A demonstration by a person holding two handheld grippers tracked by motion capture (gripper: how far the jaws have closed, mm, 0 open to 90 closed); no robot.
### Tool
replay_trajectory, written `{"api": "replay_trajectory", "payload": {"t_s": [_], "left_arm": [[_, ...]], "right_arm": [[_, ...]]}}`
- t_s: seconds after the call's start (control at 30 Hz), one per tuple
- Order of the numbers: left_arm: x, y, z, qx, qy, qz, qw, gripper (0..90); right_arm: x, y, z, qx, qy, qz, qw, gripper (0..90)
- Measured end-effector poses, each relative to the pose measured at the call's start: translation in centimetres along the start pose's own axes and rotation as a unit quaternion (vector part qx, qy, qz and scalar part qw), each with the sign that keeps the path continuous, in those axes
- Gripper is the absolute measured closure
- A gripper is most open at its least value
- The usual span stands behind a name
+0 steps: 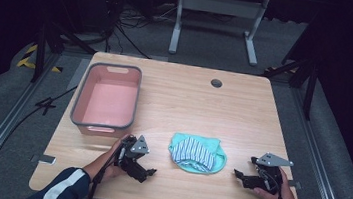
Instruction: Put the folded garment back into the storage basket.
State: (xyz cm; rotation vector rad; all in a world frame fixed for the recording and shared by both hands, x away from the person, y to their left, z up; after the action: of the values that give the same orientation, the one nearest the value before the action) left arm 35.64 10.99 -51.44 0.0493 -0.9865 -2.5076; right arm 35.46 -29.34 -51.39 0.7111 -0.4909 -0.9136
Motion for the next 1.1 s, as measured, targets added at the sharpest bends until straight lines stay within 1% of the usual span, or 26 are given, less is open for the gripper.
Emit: {"api": "replay_trajectory", "payload": {"t_s": [0.4,0.57,0.63,0.73,0.77,0.8,0.83,0.87,0.93,0.97,1.0,1.03,1.07,1.1], "left_arm": [[-0.1,0.0,0.1,0.001,-0.003,-0.008,1.0,0.2],[0.0,-0.1,0.2,0.001,-0.004,-0.01,0.9999,2.0],[0.0,0.0,0.2,-0.003,-0.005,-0.014,0.9999,3.0],[0.0,0.2,0.3,-0.012,-0.015,-0.025,0.9995,6.1],[-0.1,0.4,0.3,-0.011,-0.017,-0.026,0.9994,9.5],[-0.1,0.4,0.3,-0.011,-0.017,-0.026,0.9994,14.8],[-0.1,0.6,0.4,-0.006,-0.013,-0.022,0.9997,14.8],[-0.1,0.7,0.4,-0.012,-0.014,-0.024,0.9996,19.8],[-0.1,1.2,0.4,-0.018,-0.009,-0.037,0.9991,17.8],[-0.1,1.6,0.4,-0.012,-0.006,-0.04,0.9991,23.6],[-0.2,2.0,0.5,-0.009,-0.001,-0.041,0.9991,23.2],[-0.2,2.4,0.4,-0.004,0.0,-0.039,0.9992,23.2],[-0.2,2.9,0.3,0.0,0.0,-0.038,0.9993,23.2],[-0.3,3.4,0.3,0.002,0.002,-0.04,0.9992,24.0]], "right_arm": [[0.0,0.0,0.0,0.0,-0.002,-0.002,1.0,14.9],[0.0,0.0,0.0,-0.002,-0.002,-0.002,1.0,14.8],[0.1,0.0,0.1,-0.005,-0.002,0.0,1.0,14.8],[0.2,0.1,0.1,-0.012,-0.002,0.0,0.9999,15.0],[0.2,0.1,0.1,-0.015,-0.001,0.002,0.9999,15.9],[0.2,0.1,0.2,-0.017,-0.002,0.001,0.9999,18.7],[0.2,0.1,0.2,-0.017,-0.002,0.001,0.9999,18.7],[0.2,0.3,0.2,-0.015,0.0,-0.006,0.9999,22.1],[0.1,0.6,0.4,-0.008,0.009,-0.01,0.9999,23.8],[-0.1,1.2,0.7,0.002,0.009,-0.011,0.9999,27.1],[-0.2,1.5,0.8,0.006,0.007,-0.008,0.9999,29.0],[-0.2,1.5,0.8,0.006,0.007,-0.008,0.9999,29.0],[-0.4,1.9,0.9,0.01,0.007,-0.01,0.9999,31.6],[-0.5,2.3,0.9,0.013,0.007,-0.007,0.9999,33.6]]}}
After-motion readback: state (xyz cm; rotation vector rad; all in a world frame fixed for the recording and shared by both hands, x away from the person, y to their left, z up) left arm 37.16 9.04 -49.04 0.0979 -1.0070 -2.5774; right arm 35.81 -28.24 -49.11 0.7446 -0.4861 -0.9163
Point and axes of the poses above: each handheld gripper's, and its own axes: z roughly backward along the jaws, y roughly out of its top, x roughly to its right, the point moved 4 cm from there along -z, roughly forward along the jaws, and after that the axes turned 8 degrees about -y, right-handed, at the moved point
